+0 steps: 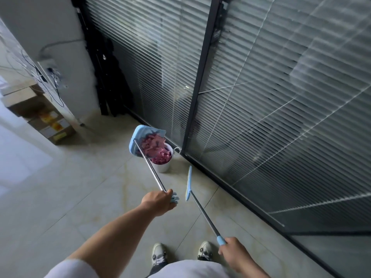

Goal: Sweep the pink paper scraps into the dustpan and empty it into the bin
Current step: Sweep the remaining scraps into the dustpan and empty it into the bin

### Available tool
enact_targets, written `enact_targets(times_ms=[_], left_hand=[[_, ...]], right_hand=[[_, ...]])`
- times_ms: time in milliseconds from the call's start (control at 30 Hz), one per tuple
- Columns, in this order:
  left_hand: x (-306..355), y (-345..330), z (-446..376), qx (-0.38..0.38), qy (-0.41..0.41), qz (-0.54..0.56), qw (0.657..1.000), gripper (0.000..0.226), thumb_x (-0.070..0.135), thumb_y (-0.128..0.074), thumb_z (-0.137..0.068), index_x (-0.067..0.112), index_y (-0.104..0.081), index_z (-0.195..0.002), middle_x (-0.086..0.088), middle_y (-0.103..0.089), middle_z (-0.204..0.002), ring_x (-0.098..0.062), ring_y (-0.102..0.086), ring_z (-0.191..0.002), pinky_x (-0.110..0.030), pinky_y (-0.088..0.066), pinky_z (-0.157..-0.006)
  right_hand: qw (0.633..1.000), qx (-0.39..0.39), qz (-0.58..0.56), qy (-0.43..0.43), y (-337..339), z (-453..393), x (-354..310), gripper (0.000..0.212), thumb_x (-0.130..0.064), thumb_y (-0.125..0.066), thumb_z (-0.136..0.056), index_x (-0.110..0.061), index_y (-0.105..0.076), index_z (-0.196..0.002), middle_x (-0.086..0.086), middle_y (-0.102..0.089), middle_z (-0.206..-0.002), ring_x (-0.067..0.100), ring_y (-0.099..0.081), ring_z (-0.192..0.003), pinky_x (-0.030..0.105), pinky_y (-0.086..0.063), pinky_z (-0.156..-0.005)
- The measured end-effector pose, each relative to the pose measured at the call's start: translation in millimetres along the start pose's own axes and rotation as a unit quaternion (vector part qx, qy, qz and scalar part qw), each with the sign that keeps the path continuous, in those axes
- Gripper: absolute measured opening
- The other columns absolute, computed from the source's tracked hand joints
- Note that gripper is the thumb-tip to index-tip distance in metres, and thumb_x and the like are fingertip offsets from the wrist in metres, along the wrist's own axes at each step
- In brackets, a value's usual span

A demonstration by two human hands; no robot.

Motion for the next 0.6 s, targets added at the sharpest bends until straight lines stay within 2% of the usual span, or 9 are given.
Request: enact_targets(times_ms=[367, 533, 600], left_hand=[[9.3, -20.7, -1.9, -0.02, -0.015, -0.075, 0.997, 0.053, 0.055, -0.036, -0.096, 0.017, -0.04, -0.132, -0.011, -0.066, -0.115, -0.034, -0.066, -0.098, -0.036, -0.049, -0.07], [13.1, -21.5, -2.7, -0.03, -0.019, -0.098, 0.995, 0.053, 0.053, -0.036, -0.097, 0.018, -0.038, -0.136, -0.01, -0.065, -0.118, -0.032, -0.065, -0.101, -0.034, -0.043, -0.066], [15.1, -21.6, -2.1, -0.034, -0.022, -0.115, 0.993, 0.053, 0.051, -0.036, -0.098, 0.016, -0.037, -0.138, -0.01, -0.065, -0.118, -0.032, -0.065, -0.102, -0.033, -0.042, -0.066]], right_hand=[[1.0, 0.007, -0.017, -0.016, 9.2, -4.0, 2.3, 0.016, -0.023, -0.052, -0.083, -0.019, -0.05, -0.068, -0.002, -0.056, -0.074, 0.022, -0.055, -0.078, 0.02, -0.033, -0.052], [1.0, 0.007, -0.012, -0.018, 10.1, -5.6, 3.6, 0.008, -0.026, -0.052, -0.083, -0.02, -0.053, -0.077, 0.002, -0.06, -0.086, 0.022, -0.055, -0.082, 0.02, -0.033, -0.053], [1.0, 0.007, -0.008, -0.016, 9.8, -6.3, 4.6, 0.01, -0.025, -0.051, -0.084, -0.02, -0.053, -0.075, 0.002, -0.06, -0.085, 0.021, -0.055, -0.082, 0.02, -0.033, -0.054]])
Point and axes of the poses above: each hand's wrist, its own z-axis away from the middle knuckle, its own y-axis out of the back of the hand, x = y × z, the point moved 1 cm from there along -z, towards the middle knuckle
